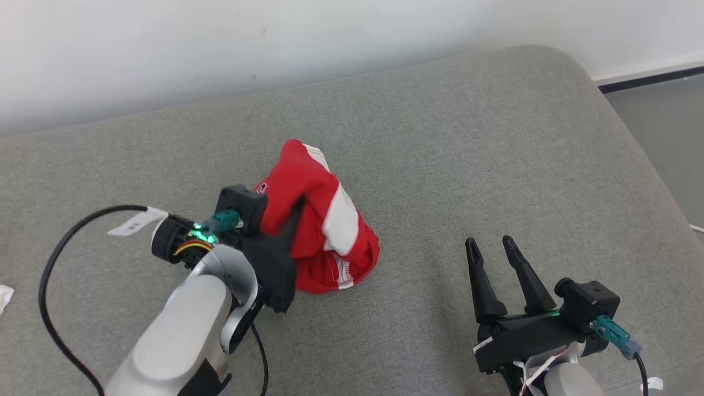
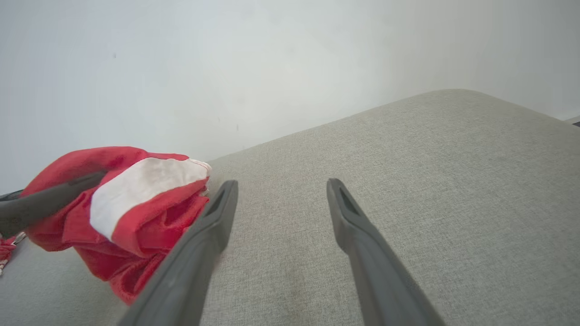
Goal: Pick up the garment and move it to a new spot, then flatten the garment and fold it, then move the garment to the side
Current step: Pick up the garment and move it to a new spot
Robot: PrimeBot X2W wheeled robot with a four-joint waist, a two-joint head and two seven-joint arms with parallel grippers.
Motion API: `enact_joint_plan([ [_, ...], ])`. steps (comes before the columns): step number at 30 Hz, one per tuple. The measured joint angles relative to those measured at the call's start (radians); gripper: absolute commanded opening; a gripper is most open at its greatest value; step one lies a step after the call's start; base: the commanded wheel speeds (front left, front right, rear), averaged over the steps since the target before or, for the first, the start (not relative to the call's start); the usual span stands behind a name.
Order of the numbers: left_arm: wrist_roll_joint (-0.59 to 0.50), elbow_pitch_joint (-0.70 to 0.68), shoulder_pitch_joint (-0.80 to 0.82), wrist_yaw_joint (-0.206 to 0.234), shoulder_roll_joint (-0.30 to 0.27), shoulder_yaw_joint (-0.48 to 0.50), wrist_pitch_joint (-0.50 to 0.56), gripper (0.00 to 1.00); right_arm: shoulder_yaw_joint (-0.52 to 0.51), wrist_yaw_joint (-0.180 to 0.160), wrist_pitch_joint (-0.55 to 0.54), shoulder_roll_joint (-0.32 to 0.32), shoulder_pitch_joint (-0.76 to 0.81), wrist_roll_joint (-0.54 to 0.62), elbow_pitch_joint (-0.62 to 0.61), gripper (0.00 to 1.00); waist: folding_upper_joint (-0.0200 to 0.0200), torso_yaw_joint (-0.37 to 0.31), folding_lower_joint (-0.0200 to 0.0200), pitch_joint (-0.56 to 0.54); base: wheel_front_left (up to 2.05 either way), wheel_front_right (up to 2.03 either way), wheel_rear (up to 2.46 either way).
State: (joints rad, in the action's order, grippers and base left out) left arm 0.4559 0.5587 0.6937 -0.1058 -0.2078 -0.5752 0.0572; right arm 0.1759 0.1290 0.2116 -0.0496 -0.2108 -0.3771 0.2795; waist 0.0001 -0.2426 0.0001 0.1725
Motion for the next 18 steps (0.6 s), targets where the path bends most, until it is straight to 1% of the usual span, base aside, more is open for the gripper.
enact_joint_plan([
  [5, 0.01, 0.03, -0.026, 0.003, 0.043, 0.007, -0.127, 1.0, -0.007, 0.0, -0.002, 0.0, 0.01, 0.008, 0.005, 1.0, -0.0001, 0.018, 0.0, -0.028, 0.0, 0.0, 0.0],
  [9, 0.011, -0.009, -0.046, 0.043, 0.059, 0.035, -0.239, 1.0, -0.019, 0.0, -0.01, 0.0, 0.029, 0.018, 0.0, 1.0, -0.0001, 0.042, -0.0001, -0.055, 0.0, 0.0, 0.0],
  [13, 0.009, -0.063, -0.09, 0.087, 0.038, 0.07, -0.277, 1.0, -0.033, 0.0, -0.026, 0.0, 0.048, 0.029, -0.011, 1.0, 0.0, 0.067, -0.0001, -0.087, 0.0, 0.0, 0.0],
  [18, 0.002, -0.16, -0.161, 0.147, -0.042, 0.116, -0.293, 1.0, -0.052, 0.0, -0.045, 0.0, 0.08, 0.047, -0.035, 1.0, -0.0001, 0.097, -0.0001, -0.127, 0.0, 0.0, 0.0],
])
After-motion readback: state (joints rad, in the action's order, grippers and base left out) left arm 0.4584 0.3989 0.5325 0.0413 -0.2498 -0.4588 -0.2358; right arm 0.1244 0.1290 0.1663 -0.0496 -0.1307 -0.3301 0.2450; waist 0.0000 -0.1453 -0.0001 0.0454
